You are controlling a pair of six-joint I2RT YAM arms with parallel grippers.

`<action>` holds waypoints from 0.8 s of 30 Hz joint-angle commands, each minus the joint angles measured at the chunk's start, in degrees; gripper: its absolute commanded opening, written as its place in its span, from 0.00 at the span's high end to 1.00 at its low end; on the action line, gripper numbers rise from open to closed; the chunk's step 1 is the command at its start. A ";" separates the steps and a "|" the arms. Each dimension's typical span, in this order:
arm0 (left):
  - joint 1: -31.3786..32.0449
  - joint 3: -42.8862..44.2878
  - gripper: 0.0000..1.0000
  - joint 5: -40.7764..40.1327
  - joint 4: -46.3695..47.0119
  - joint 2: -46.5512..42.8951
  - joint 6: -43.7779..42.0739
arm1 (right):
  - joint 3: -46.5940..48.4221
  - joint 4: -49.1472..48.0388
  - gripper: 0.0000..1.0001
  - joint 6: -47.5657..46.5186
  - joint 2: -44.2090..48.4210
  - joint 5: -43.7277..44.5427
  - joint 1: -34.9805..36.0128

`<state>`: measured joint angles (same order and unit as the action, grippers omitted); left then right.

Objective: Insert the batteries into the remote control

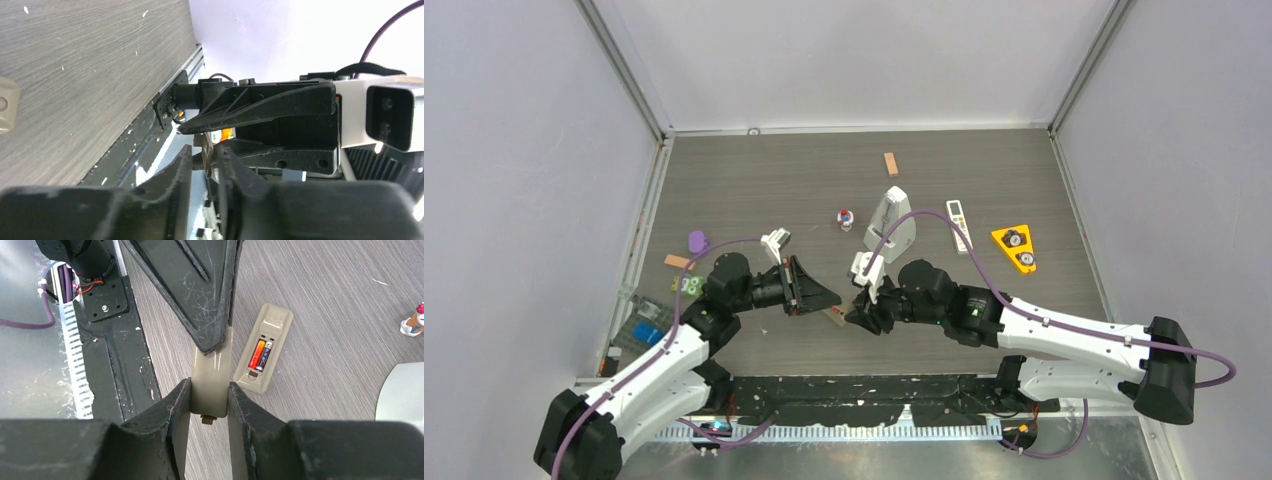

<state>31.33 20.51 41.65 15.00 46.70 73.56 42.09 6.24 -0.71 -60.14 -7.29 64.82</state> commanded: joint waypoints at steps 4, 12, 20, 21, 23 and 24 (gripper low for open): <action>-3.64 -0.36 0.29 1.81 -1.15 0.21 -2.08 | 1.26 -1.58 0.87 3.75 -1.54 1.67 0.30; -12.96 6.72 0.15 -14.87 -30.48 -0.13 -19.49 | 2.22 2.67 0.89 10.37 -8.26 3.50 0.31; -13.01 12.69 0.18 -28.38 -28.72 15.35 -28.45 | 2.22 3.41 0.90 15.05 -11.35 3.57 0.26; -12.97 12.66 0.19 -28.36 -27.86 17.09 -28.86 | 2.26 3.67 0.90 15.18 -11.43 3.67 0.30; -12.88 11.81 0.20 -28.72 -23.93 19.80 -28.95 | 2.34 3.84 0.90 15.41 -11.53 3.64 0.26; -12.77 11.33 0.20 -28.43 -21.44 21.16 -29.06 | 2.31 3.90 0.90 15.55 -11.51 3.74 0.29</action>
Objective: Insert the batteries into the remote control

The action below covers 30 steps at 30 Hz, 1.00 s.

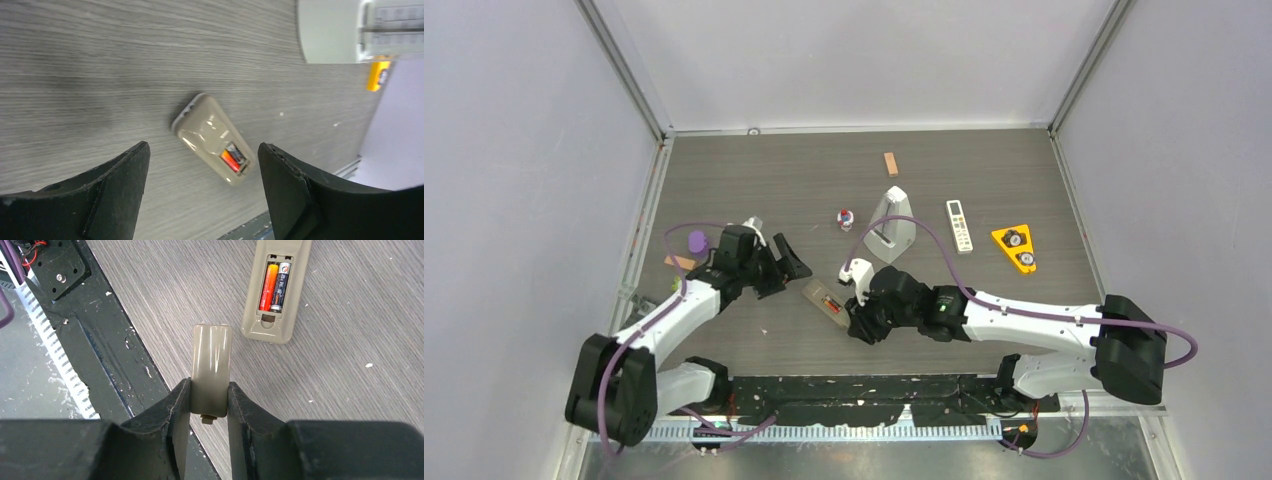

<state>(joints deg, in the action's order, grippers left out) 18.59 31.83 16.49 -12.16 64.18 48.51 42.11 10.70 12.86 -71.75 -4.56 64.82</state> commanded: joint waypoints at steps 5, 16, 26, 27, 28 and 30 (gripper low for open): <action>1.21 -1.04 0.22 -3.35 16.02 8.35 -4.74 | 2.24 -0.23 0.90 2.21 -0.49 1.14 0.32; 4.91 -4.30 0.31 -1.46 23.89 15.76 -2.95 | 3.77 3.61 0.90 3.16 -2.57 2.35 0.31; 5.91 -12.79 0.44 4.22 31.20 10.61 0.38 | 7.14 8.59 0.89 1.15 -7.31 1.45 -0.36; 5.93 -14.03 0.44 4.31 31.69 9.56 0.84 | 8.09 9.55 0.89 0.82 -7.99 0.98 -0.54; 5.93 -15.02 0.45 4.27 31.77 7.91 1.22 | 8.57 9.97 0.89 0.16 -9.23 0.41 -0.55; 5.93 -16.48 0.45 3.95 31.03 5.77 1.57 | 10.27 11.51 0.89 -1.23 -11.07 0.19 -0.64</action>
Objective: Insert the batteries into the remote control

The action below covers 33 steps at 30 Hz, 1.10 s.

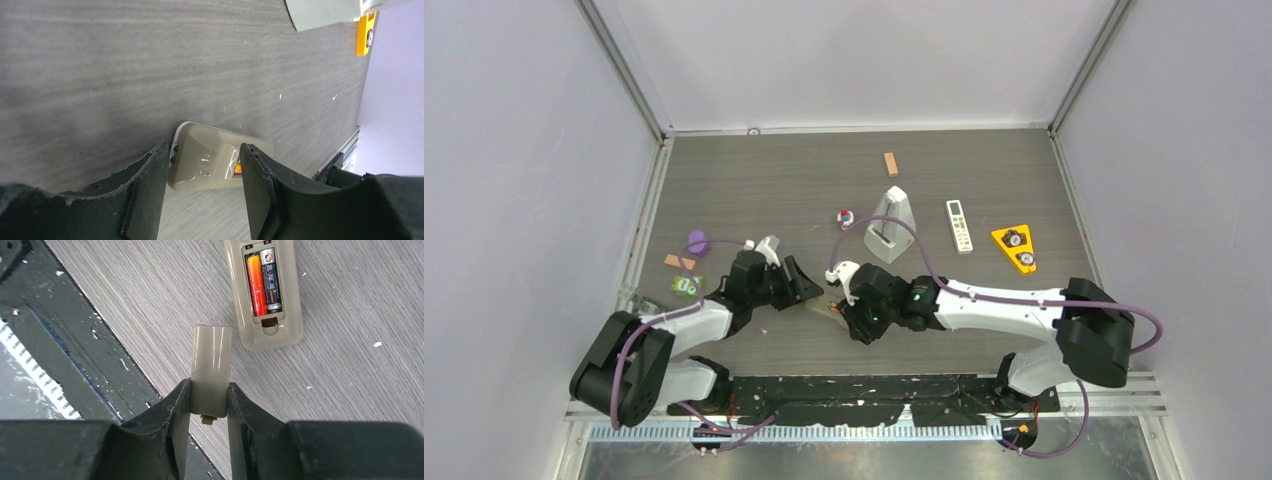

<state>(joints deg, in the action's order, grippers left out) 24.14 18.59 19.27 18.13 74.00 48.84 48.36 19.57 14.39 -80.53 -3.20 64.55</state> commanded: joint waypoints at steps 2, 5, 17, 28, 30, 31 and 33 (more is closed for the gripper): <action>0.38 -4.18 0.44 0.40 -0.48 -6.01 1.18 | 6.70 4.30 0.89 -4.67 -4.31 -1.16 -0.44; 0.38 -3.68 0.41 -1.58 -4.69 -8.83 0.69 | 10.44 8.67 0.89 -8.44 -8.02 -0.59 -0.60; -0.42 6.96 0.32 -17.41 -37.39 -19.56 1.96 | 24.40 21.72 0.90 -26.85 -18.04 0.46 -3.12; -2.17 12.10 0.32 -27.59 -49.66 -27.05 3.45 | 30.62 25.25 0.89 -29.73 -24.41 2.98 -3.22; -2.25 12.49 0.33 -28.71 -50.65 -28.11 3.30 | 31.38 25.38 0.89 -29.78 -24.81 2.49 -3.21; -2.26 12.72 0.33 -29.15 -51.02 -28.58 3.13 | 31.82 25.36 0.89 -29.84 -25.17 2.45 -3.21; -2.42 13.07 0.33 -29.93 -51.87 -29.18 3.10 | 32.54 25.72 0.89 -29.83 -25.83 2.12 -3.25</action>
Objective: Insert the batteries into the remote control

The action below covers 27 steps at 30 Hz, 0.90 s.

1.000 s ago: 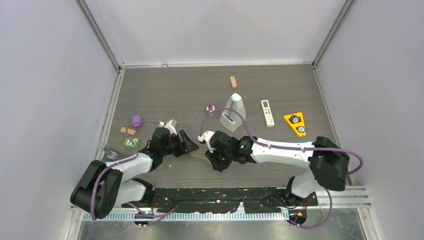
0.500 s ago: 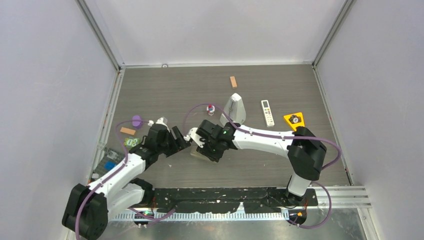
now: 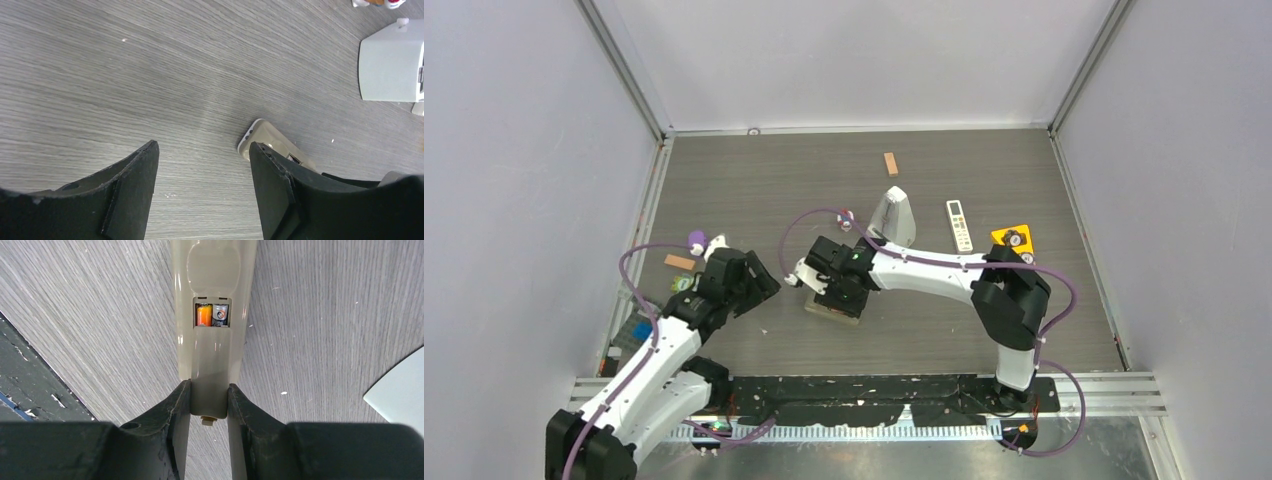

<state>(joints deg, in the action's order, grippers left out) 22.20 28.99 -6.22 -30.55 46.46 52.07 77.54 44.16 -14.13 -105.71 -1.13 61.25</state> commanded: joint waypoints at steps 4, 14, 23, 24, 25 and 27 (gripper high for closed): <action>-0.57 3.08 0.34 -6.65 -4.52 -3.06 -0.13 | 4.50 1.68 0.89 -1.33 -1.77 -1.49 0.09; -0.65 3.42 0.37 -12.26 -7.04 -7.65 0.54 | 6.54 2.67 0.88 -1.09 -3.84 -3.19 0.17; -0.66 3.28 0.37 -13.47 -7.84 -9.05 0.31 | 8.02 3.90 0.88 -0.83 -6.02 -1.72 0.12; -0.66 3.19 0.37 -13.47 -7.82 -9.13 0.31 | 8.01 3.87 0.87 -0.60 -6.05 -1.39 0.16; -0.66 3.19 0.37 -13.45 -7.92 -9.12 0.31 | 8.00 3.64 0.88 -0.44 -6.06 -0.69 0.17; -0.66 3.17 0.37 -13.45 -7.99 -9.27 0.30 | 7.98 3.36 0.88 0.10 -5.97 0.00 0.18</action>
<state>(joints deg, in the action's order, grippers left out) 21.93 30.06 -17.61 -38.20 37.89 52.16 83.37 47.16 -14.66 -111.39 -3.31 61.28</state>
